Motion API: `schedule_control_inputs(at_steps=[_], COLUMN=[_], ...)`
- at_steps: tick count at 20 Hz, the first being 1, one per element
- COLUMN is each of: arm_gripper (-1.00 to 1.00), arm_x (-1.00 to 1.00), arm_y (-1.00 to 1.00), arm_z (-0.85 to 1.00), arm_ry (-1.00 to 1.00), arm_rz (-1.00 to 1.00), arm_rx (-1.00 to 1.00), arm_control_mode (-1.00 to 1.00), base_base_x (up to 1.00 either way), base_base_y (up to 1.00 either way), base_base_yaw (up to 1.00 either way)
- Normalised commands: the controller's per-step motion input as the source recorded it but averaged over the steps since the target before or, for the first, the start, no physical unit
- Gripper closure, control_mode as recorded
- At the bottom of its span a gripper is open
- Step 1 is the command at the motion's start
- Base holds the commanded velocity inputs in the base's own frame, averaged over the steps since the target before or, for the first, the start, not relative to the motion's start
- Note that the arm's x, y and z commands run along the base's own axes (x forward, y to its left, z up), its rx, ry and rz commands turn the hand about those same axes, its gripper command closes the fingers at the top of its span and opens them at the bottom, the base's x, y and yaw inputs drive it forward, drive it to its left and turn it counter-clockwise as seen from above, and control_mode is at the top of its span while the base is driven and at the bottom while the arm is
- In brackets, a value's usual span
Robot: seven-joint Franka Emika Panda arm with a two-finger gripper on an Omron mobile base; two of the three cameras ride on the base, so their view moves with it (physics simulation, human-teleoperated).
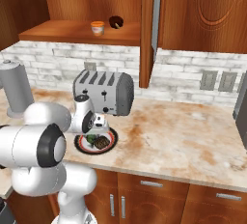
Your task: Pick the avocado and bread from the counter and place them on the plate. Then pick the jam from the cabinet and place it next to the plate. Lastly close the cabinet door.
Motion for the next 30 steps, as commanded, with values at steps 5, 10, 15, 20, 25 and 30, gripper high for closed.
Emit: schedule_control_inputs(at_steps=[5,10,15,20,25,30], arm_gripper=[-1.0,-1.0,-1.0,-1.0,-1.0,-1.0], arm_x=[0.07,0.0,-0.03,-0.31,-0.43,-0.3], arm_y=[0.0,-0.03,-0.01,-0.08,-0.07,-0.01], arm_z=[-0.1,0.06,0.26,0.75,0.93,0.98], arm_ry=[0.04,-0.02,-0.11,-0.28,-0.33,-0.29], arm_rz=[0.0,0.0,0.0,0.0,0.0,0.0], arm_rx=[0.0,0.0,0.0,0.0,0.0,0.0], arm_control_mode=[-1.0,-1.0,-1.0,-1.0,-1.0,-1.0], base_base_x=[0.0,0.0,0.0,0.0,0.0,0.0], base_base_y=[0.0,0.0,0.0,0.0,0.0,0.0], base_base_yaw=[0.0,0.0,0.0,0.0,0.0,0.0])
